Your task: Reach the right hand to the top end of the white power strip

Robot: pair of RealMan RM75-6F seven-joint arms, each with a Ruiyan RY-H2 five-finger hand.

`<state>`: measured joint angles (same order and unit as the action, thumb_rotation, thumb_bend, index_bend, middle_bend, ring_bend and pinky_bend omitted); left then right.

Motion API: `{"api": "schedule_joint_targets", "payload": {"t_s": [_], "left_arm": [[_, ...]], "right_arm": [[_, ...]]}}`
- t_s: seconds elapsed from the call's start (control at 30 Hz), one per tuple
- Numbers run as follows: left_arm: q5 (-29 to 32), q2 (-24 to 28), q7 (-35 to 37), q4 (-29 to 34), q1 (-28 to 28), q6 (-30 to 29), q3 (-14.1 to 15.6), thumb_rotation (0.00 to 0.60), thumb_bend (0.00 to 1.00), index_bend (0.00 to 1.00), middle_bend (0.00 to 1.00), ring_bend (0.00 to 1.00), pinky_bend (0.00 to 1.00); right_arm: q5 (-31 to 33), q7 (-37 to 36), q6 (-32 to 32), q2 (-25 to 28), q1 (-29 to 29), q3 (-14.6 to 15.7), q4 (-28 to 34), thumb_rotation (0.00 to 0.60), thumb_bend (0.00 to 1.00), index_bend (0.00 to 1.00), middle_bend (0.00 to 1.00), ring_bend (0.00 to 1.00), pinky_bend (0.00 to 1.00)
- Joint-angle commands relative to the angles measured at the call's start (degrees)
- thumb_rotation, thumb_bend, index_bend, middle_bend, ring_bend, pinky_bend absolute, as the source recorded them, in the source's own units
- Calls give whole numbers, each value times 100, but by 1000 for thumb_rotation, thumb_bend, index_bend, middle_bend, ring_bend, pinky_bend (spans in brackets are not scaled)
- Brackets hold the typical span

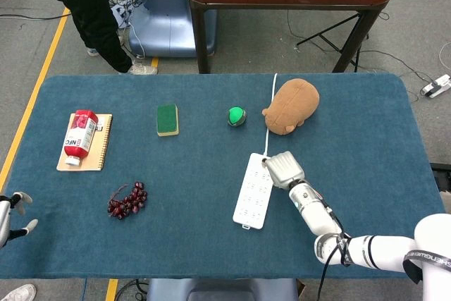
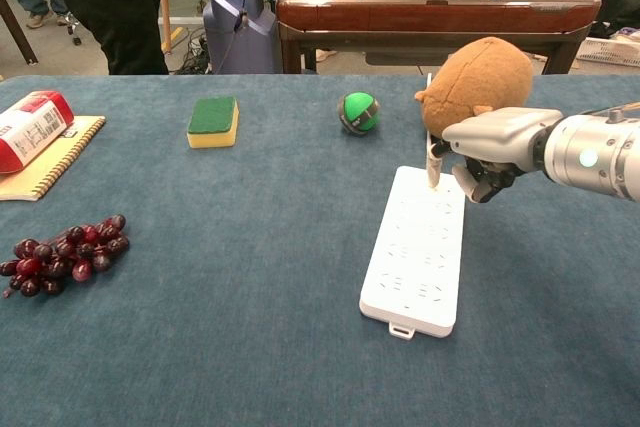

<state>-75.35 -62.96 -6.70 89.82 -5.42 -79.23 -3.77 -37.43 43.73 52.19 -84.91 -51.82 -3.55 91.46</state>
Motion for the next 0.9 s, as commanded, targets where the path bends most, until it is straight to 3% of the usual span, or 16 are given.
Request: {"api": "schedule_joint_targets", "payload": {"t_s": [0.03, 0.9], "left_arm": [[-6, 0, -1, -2, 2, -4, 2, 600, 187, 554, 583, 438, 665], [-22, 8, 50, -7, 3, 33, 22, 600, 187, 551, 583, 439, 665]], "right_arm": [[-8, -14, 10, -6, -10, 17, 4, 600, 771, 306, 1000, 1000, 1000], [274, -13, -17, -119, -188, 189, -183, 600, 771, 308, 1000, 1000, 1000]]}}
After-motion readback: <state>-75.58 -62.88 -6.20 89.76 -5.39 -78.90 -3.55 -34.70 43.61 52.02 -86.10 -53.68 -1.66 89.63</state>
